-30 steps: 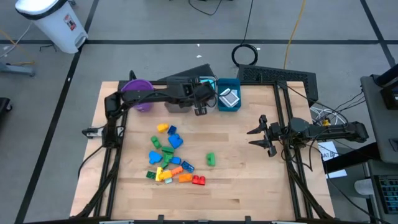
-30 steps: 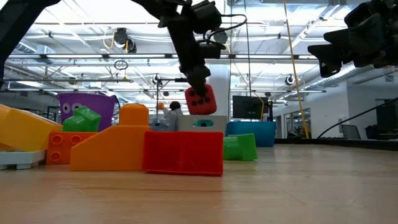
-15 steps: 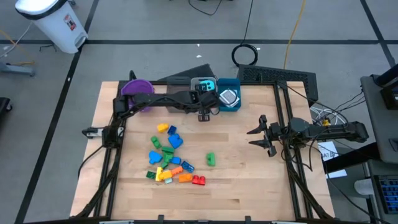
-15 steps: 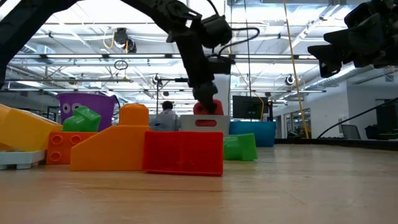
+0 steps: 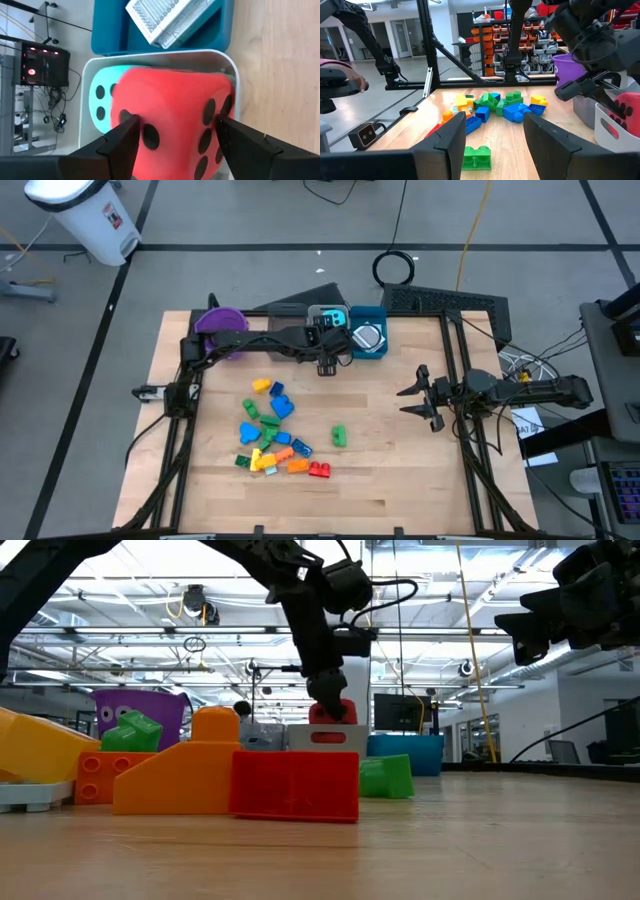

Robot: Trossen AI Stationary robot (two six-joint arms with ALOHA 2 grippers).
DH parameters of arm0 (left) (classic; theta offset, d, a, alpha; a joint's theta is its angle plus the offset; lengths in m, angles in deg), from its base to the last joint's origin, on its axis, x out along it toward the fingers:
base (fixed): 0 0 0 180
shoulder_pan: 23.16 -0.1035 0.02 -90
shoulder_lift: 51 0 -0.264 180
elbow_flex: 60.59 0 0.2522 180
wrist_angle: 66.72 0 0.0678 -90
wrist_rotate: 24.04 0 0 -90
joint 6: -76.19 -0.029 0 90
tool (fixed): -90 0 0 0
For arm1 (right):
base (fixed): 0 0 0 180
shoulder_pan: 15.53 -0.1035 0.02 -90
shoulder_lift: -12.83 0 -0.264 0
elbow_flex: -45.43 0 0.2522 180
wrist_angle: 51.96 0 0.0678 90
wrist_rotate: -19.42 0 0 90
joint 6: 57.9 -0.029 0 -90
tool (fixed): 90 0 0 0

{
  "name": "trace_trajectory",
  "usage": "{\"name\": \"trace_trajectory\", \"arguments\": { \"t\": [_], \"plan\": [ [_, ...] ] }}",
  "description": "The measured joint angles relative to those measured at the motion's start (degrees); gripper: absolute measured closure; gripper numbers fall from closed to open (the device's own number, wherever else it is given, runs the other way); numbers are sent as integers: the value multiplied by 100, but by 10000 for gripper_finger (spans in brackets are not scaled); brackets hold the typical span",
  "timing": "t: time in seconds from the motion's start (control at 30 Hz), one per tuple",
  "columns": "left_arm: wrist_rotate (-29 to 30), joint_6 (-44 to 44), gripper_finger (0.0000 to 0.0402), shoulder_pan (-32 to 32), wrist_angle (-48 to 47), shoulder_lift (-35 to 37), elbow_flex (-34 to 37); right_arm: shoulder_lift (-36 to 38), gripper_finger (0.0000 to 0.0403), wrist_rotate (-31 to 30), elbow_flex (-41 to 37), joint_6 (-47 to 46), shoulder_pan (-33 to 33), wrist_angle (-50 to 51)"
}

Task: Pick & Place Toys
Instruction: Put the red dice into the gray bin, then put the green game piece into the black bin

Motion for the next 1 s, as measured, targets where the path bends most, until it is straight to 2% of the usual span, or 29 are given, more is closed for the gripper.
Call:
{"name": "trace_trajectory", "arguments": {
  "t": [0.2,0.37,0.47,0.63,0.7,0.87,1.0],
  "plan": [
    [1,6,118,-2,1,0,0,0,232,0,-1,-2,2,0],
    [27,4,122,23,-7,17,0,0,234,1,0,0,1,0],
    [402,33,127,124,-34,156,0,0,233,0,0,0,1,0],
    [1444,-13,128,451,-201,621,0,0,229,0,-1,-2,2,0],
    [1638,-11,128,609,-276,886,0,0,230,0,1,-1,0,2],
    [1392,351,128,968,-685,1826,0,0,229,2,-1,0,2,2],
    [567,931,128,1097,-1075,2668,0,-2,231,1,1,-1,2,2]
  ]
}}
